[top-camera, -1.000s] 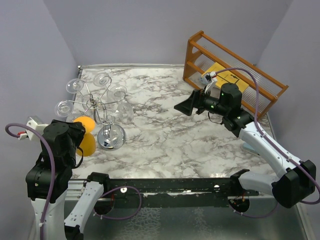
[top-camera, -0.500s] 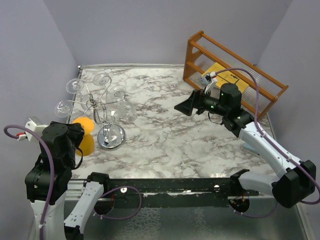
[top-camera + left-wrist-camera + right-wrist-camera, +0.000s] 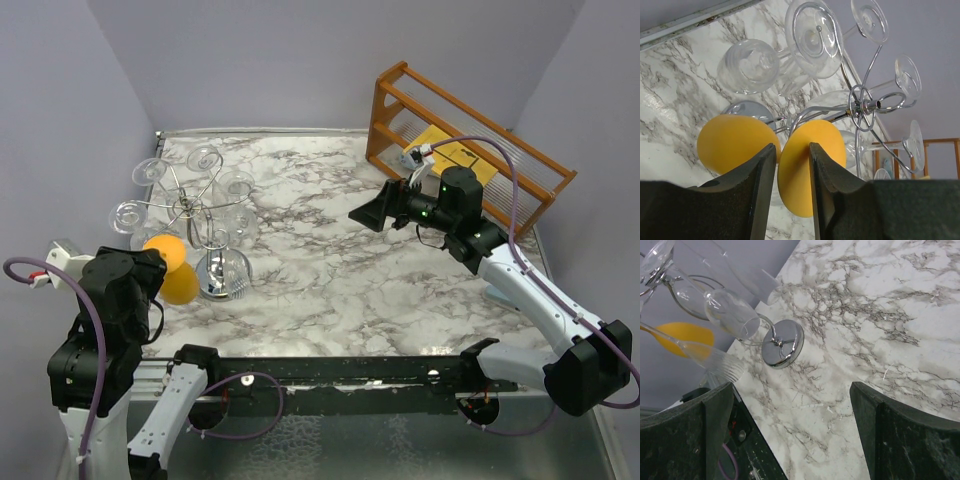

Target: Take the wine glass off the wine glass rack

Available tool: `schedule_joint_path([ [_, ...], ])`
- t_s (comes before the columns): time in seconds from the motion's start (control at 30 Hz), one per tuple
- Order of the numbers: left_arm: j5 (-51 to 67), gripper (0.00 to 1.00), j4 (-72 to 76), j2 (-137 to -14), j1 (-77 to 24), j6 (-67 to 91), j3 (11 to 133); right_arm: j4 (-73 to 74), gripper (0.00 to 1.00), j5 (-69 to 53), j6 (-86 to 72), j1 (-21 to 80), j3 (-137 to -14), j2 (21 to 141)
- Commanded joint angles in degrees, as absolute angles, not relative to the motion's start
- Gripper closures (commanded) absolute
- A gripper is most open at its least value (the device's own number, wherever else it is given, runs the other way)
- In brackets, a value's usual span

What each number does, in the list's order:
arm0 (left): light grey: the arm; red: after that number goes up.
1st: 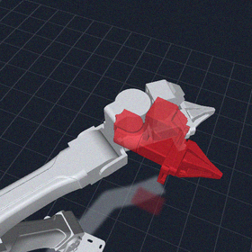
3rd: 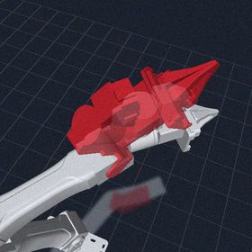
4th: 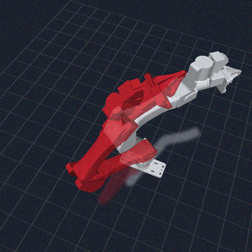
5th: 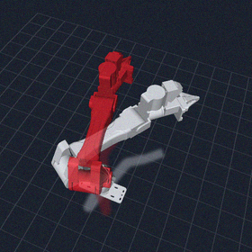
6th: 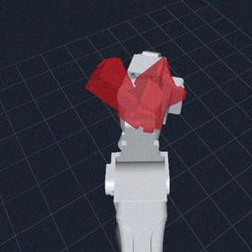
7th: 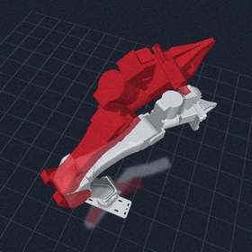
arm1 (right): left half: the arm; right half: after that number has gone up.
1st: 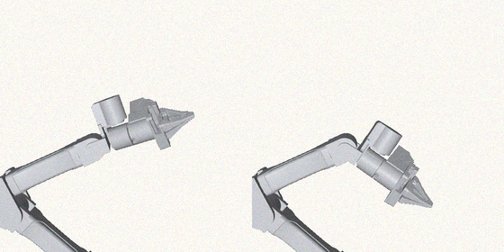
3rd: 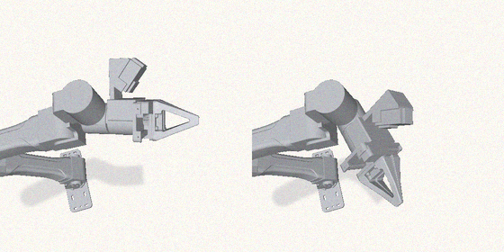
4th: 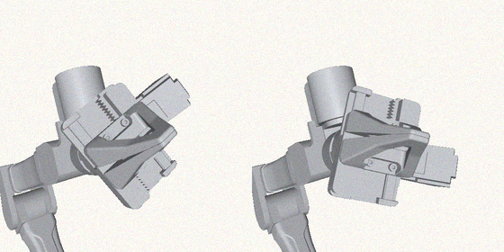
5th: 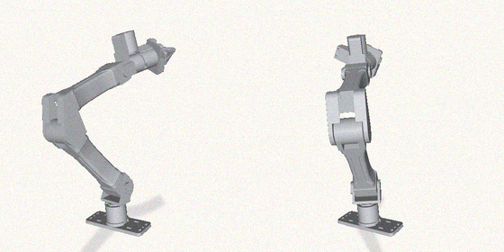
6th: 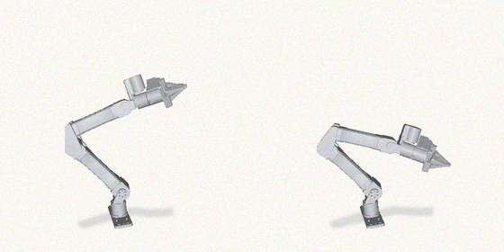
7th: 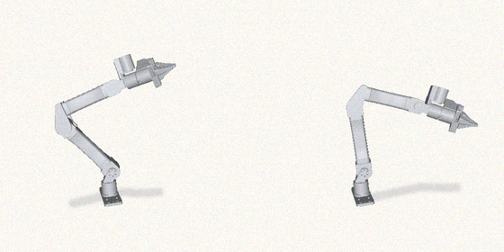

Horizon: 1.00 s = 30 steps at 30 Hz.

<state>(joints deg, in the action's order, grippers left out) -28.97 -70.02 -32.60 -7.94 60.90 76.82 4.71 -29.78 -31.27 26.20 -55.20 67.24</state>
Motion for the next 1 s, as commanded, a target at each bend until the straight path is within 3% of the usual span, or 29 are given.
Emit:
schedule_joint_path([
  [0.0,-31.26,0.66,-73.65,-31.81,-7.69,59.68,77.29,4.66,0.01,-28.74,-31.64,26.45,-54.82,66.90],
  [0.5,-31.79,0.87,-72.97,-31.46,-7.66,59.55,79.30,4.83,0.01,-28.39,-31.92,26.46,-54.80,66.97],
  [0.97,-31.20,1.00,-69.48,-31.03,-7.65,61.49,78.39,4.96,0.01,-28.37,-31.99,26.41,-54.93,67.40],
])
